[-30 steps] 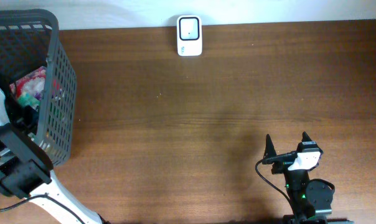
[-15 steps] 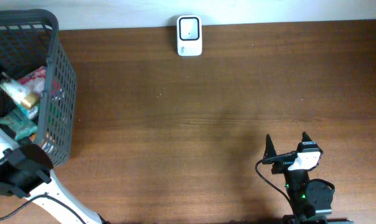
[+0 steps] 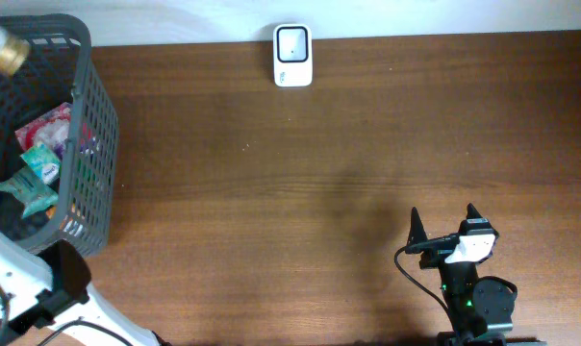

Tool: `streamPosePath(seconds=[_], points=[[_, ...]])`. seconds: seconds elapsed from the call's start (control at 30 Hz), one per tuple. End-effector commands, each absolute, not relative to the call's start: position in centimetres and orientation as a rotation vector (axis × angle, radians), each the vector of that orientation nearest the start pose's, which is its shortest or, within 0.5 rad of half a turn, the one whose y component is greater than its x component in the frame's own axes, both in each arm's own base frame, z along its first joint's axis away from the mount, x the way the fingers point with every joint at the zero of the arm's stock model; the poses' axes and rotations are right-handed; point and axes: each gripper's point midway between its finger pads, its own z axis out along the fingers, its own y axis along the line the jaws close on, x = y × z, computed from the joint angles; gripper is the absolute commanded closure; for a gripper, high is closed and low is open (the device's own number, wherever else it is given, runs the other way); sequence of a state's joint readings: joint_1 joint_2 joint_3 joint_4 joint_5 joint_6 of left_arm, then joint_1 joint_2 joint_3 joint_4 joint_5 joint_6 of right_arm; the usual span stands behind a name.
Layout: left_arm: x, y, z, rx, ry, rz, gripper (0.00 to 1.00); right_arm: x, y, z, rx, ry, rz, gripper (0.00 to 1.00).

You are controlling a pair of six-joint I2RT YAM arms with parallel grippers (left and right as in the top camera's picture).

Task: Scan the item barcode
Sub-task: 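Carry the white tube to the scanner and set it down beside it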

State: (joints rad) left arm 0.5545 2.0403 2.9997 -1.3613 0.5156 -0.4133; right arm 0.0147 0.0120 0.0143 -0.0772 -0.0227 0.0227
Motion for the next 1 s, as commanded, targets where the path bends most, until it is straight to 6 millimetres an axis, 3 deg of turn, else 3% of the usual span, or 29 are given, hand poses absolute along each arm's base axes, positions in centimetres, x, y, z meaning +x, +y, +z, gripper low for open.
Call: streamPosePath(seconds=[0.0, 0.23, 0.27, 0.47, 0.57, 0.7, 0.83, 0.97], points=[[41.6, 6.8, 52.4, -0.337, 1.848, -0.663, 0.89, 24.6, 0.8, 15.6, -0.007, 1.650, 0.050, 0.01], [45.2, -3.0, 46.2, -0.256, 2.087, -0.664, 0.89, 24.6, 0.8, 15.6, -0.007, 1.650, 0.050, 0.01], [46.0, -5.3, 44.3, -0.226, 2.149, -0.660, 0.89, 24.6, 0.8, 15.6, -0.007, 1.650, 0.050, 0.01], [49.5, -13.6, 32.7, -0.154, 2.446, -0.478, 0.85, 24.6, 0.8, 15.6, -0.007, 1.650, 0.050, 0.01], [51.2, -18.0, 26.8, -0.078, 2.529, -0.439, 0.85, 24.6, 0.8, 15.6, -0.007, 1.650, 0.050, 0.01], [52.7, -22.5, 20.4, 0.001, 2.596, -0.430, 0.83, 24.6, 0.8, 15.6, -0.007, 1.650, 0.050, 0.01], [53.0, -26.5, 14.1, 0.077, 2.669, -0.424, 0.82, 24.6, 0.8, 15.6, -0.007, 1.650, 0.050, 0.01], [51.7, -29.5, 8.6, 0.148, 2.757, -0.401, 0.79, 24.6, 0.8, 15.6, -0.007, 1.650, 0.050, 0.01]])
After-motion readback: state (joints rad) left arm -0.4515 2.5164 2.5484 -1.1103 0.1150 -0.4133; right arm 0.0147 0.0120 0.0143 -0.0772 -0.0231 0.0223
